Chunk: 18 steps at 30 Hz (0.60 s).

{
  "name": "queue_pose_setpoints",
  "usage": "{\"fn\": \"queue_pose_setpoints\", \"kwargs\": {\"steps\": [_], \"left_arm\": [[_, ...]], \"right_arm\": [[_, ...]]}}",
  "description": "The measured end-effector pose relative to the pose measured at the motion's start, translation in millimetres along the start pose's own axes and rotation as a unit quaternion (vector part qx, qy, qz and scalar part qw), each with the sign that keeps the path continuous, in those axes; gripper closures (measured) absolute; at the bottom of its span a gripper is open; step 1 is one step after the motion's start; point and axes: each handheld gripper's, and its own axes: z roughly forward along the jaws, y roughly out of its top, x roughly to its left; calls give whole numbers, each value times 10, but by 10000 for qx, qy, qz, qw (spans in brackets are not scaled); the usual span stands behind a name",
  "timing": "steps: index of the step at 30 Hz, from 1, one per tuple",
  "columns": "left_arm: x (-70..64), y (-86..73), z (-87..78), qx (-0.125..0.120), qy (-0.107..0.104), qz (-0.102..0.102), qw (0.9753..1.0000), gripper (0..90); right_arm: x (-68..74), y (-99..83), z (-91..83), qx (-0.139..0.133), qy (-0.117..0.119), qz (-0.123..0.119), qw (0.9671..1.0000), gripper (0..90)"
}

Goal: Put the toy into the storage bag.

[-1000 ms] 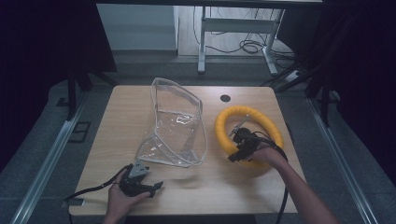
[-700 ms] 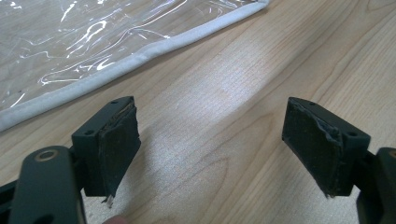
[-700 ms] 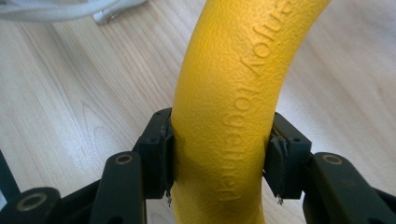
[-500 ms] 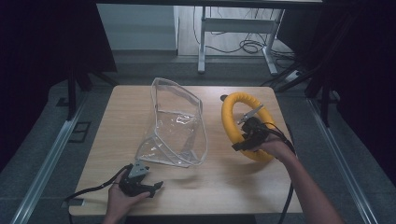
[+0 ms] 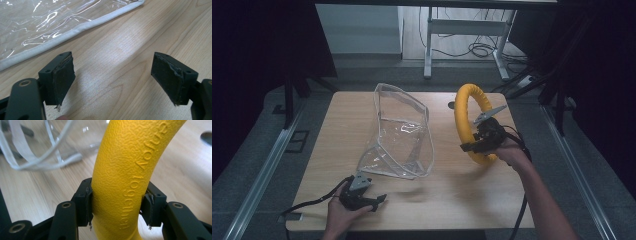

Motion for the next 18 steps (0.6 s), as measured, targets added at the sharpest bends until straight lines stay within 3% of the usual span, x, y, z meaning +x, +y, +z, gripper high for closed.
{"fn": "queue_pose_setpoints", "kwargs": {"steps": [9, 18], "left_arm": [[-1, -1, 1, -13, -1, -10, 10000, 188], [-1, -1, 3, -12, 0, -4, 10000, 188]], "right_arm": [[43, 101, -165, -586, -1, -62, 9983, 500], [68, 120, -176, -885, 70, -5, 9961, 499]]}}
